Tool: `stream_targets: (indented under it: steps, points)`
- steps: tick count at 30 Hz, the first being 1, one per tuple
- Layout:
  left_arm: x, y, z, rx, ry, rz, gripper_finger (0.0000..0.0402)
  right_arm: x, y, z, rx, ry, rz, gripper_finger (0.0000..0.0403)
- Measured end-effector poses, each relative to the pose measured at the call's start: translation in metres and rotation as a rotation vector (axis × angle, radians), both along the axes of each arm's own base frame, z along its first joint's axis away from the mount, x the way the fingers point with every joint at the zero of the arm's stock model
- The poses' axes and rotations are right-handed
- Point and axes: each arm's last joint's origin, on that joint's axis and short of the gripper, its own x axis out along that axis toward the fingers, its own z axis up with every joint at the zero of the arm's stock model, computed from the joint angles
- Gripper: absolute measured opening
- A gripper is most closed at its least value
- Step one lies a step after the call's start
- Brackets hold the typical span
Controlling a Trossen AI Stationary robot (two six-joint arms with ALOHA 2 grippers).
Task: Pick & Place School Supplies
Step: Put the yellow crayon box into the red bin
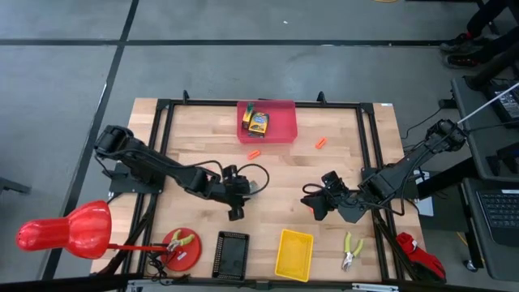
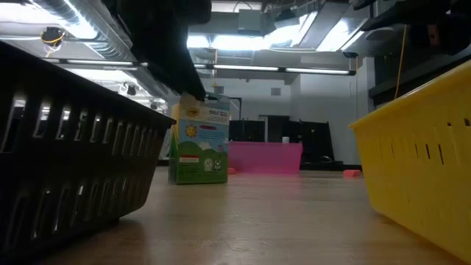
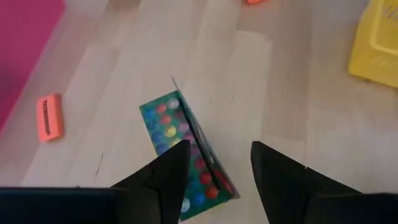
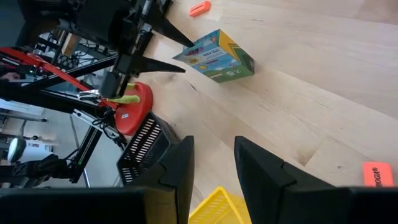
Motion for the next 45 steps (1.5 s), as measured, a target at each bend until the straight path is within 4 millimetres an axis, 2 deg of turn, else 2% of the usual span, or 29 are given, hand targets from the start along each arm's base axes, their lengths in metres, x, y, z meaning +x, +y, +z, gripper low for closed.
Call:
stream_targets:
  steps: [4, 7, 17, 24, 30, 36, 41, 45]
  points:
    - [0.003, 0.004, -0.004, -0.002, 0.005, 0.034, 0.0168, 0.0, 0.0, 0.0, 0.001, 0.0, -0.001, 0.0117]
    - [0.003, 0.007, -0.004, 0.008, 0.002, 0.054, 0.0148, 0.0, 0.0, 0.0, 0.001, 0.001, -0.001, 0.0117]
    - [0.004, 0.012, -0.004, 0.005, -0.009, 0.114, 0.0015, 0.0, -0.001, 0.0, -0.002, -0.004, -0.026, 0.0117]
    - [0.01, 0.033, 0.006, 0.025, -0.07, 0.154, 0.0004, -0.001, -0.001, -0.001, -0.007, -0.005, -0.035, 0.0117]
    - [0.025, 0.076, 0.043, 0.155, -0.15, 0.174, 0.0004, -0.001, -0.002, -0.001, -0.01, -0.006, -0.063, 0.0117]
    - [0.033, 0.148, 0.075, 0.234, -0.28, 0.301, 0.0003, -0.001, -0.004, -0.001, -0.023, -0.01, -0.081, 0.0117]
    - [0.025, 0.208, 0.085, 0.157, -0.399, 0.358, 0.0003, -0.004, -0.007, 0.001, -0.035, -0.014, -0.096, 0.0117]
    - [0.025, 0.24, 0.071, 0.066, -0.416, 0.371, 0.0003, -0.006, -0.009, 0.003, -0.047, -0.013, -0.104, 0.0117]
